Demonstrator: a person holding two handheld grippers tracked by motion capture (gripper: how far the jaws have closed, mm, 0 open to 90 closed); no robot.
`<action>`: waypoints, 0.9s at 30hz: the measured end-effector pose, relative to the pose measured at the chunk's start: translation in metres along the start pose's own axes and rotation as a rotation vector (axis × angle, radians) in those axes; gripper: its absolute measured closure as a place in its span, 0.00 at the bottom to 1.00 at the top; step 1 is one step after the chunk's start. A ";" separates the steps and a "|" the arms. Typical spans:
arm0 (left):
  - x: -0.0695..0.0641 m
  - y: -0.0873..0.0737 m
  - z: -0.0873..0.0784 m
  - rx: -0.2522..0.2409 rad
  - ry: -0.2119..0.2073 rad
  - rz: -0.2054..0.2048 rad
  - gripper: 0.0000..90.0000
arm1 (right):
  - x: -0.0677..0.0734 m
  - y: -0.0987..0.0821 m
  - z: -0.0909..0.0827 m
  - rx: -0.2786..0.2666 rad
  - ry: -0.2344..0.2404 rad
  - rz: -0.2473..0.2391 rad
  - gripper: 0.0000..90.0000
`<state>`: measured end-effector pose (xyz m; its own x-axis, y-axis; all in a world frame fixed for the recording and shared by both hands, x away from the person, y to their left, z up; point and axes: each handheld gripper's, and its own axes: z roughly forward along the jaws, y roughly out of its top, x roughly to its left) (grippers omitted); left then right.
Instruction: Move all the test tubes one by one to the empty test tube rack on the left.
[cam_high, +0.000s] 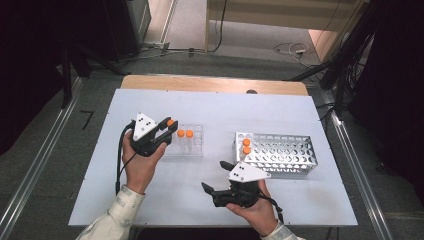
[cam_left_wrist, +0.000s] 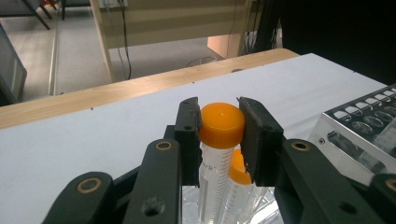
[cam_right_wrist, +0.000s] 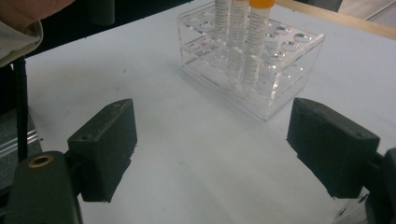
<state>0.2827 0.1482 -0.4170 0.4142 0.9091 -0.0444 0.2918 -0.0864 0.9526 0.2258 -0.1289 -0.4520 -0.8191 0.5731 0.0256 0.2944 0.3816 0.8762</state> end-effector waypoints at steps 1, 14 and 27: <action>0.000 -0.002 0.000 0.000 0.005 0.002 0.78 | 0.000 0.000 0.000 0.002 0.000 0.000 0.16; -0.001 -0.018 0.004 0.013 0.007 -0.014 0.77 | 0.001 -0.002 0.002 0.009 0.005 0.002 0.16; -0.002 -0.017 -0.007 0.008 -0.024 -0.064 0.55 | -0.001 -0.003 -0.006 -0.002 0.000 0.010 0.16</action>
<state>0.2710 0.1502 -0.4314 0.4150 0.9028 -0.1128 0.3256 -0.0316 0.9450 0.2229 -0.1356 -0.4519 -0.8162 0.5768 0.0343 0.3016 0.3747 0.8767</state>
